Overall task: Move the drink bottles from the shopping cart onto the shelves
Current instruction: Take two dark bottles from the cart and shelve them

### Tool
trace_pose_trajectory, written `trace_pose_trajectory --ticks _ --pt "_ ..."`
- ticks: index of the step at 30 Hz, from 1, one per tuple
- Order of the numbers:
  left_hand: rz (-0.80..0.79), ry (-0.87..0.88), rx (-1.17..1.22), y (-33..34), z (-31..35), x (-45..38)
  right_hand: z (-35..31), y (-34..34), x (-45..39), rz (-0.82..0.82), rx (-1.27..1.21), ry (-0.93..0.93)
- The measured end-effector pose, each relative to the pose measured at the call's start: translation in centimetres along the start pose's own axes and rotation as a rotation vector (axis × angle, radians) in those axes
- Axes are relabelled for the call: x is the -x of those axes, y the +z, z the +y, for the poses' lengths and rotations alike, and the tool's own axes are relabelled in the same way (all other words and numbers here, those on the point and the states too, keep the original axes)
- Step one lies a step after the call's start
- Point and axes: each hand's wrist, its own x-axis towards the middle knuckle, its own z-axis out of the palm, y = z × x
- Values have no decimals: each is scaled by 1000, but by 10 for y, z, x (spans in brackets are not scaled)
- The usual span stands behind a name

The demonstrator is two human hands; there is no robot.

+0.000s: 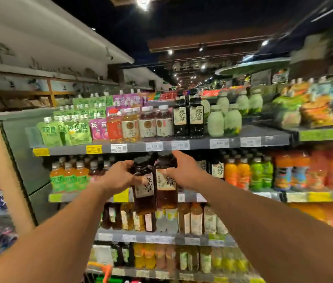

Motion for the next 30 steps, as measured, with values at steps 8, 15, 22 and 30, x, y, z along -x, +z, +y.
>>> trace_pose_trajectory --ticks 8,15,22,30 --pt "-178 157 -48 94 80 -28 39 -106 52 175 64 119" --pt "-199 219 -135 104 74 -36 55 -99 52 208 121 162" --pt "-221 223 -184 100 47 -69 77 -74 15 175 147 164" --pt "-69 227 -175 123 25 -141 131 -53 -51 177 183 118"
